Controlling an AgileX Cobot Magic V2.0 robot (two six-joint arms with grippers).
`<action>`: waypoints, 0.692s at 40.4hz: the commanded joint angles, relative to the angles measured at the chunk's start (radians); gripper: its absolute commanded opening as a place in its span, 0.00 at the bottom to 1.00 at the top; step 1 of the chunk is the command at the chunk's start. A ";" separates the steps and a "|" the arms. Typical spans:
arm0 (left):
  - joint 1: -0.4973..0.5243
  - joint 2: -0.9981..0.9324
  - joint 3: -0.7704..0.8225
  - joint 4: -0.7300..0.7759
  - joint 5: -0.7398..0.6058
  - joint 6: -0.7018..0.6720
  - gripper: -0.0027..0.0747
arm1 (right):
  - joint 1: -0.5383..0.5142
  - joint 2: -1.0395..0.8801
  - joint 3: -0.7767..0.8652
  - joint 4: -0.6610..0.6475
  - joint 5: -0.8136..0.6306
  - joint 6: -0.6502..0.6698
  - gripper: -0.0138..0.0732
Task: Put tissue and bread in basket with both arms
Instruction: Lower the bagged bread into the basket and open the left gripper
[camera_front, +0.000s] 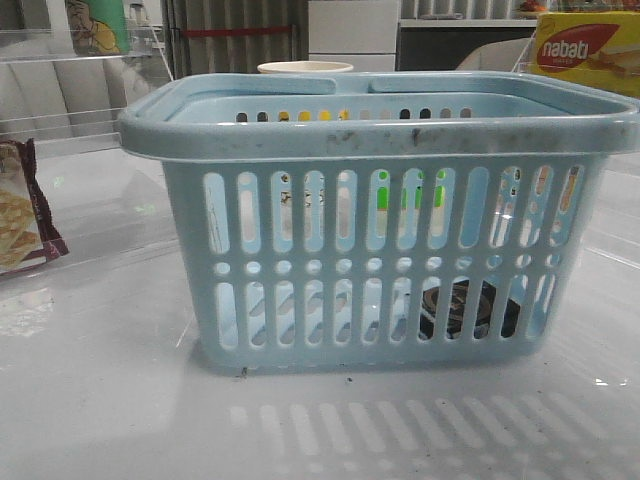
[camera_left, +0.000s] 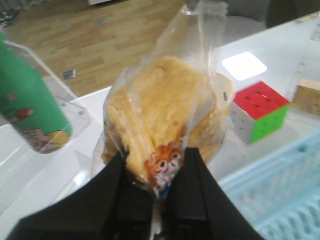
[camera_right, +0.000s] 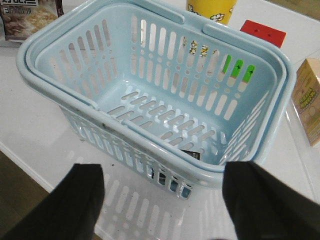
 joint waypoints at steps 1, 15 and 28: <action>-0.101 -0.051 -0.025 -0.010 0.031 0.031 0.15 | -0.001 -0.003 -0.025 -0.012 -0.073 -0.011 0.84; -0.340 0.064 -0.025 -0.010 0.144 0.031 0.15 | -0.001 -0.003 -0.025 -0.012 -0.073 -0.011 0.84; -0.356 0.203 -0.025 -0.010 0.115 0.031 0.22 | -0.001 -0.003 -0.025 -0.012 -0.073 -0.011 0.84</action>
